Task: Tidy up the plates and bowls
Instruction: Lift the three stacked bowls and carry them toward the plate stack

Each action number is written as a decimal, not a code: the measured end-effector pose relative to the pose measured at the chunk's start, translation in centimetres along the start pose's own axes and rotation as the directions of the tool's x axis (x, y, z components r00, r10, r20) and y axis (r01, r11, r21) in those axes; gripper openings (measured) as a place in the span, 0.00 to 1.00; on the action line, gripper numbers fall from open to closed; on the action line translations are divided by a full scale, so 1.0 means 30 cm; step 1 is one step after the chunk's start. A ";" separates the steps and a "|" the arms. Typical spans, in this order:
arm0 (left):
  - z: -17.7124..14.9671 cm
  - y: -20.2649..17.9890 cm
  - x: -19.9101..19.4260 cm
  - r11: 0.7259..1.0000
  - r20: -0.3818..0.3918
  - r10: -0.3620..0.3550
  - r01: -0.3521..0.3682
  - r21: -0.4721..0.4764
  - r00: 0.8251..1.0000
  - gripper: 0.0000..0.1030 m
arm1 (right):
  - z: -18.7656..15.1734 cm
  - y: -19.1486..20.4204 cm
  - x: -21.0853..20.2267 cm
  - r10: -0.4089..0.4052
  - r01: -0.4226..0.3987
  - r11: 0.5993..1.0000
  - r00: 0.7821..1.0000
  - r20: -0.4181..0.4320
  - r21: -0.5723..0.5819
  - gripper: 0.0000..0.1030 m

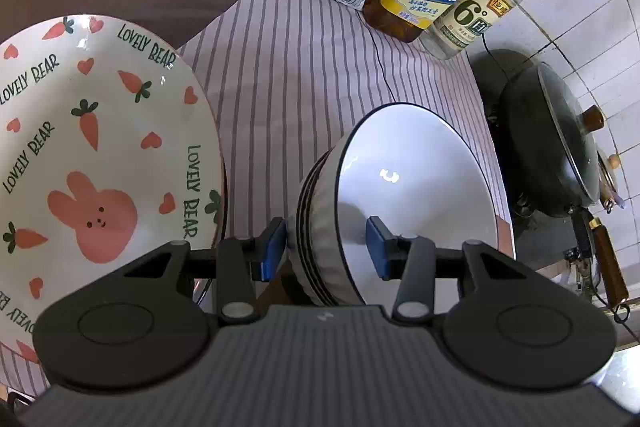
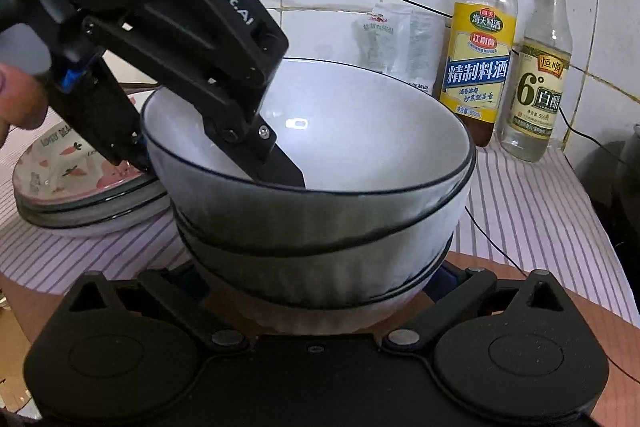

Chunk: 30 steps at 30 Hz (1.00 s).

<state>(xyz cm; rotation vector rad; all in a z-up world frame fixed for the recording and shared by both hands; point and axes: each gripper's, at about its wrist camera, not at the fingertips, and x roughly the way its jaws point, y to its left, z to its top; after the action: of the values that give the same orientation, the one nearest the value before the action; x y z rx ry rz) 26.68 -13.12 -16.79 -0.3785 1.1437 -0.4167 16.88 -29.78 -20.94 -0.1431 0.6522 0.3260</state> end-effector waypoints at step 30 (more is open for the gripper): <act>-0.005 -0.013 -0.159 0.988 0.066 -0.007 -0.003 0.152 0.998 0.41 | 0.072 0.078 -0.075 -0.029 0.025 0.999 0.995 0.094 0.046 1.00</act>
<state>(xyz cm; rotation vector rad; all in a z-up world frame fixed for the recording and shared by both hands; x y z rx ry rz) 24.78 -11.08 -12.88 -0.2575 1.0399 -0.4866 15.64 -27.64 -17.94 -0.0932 0.5623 0.2900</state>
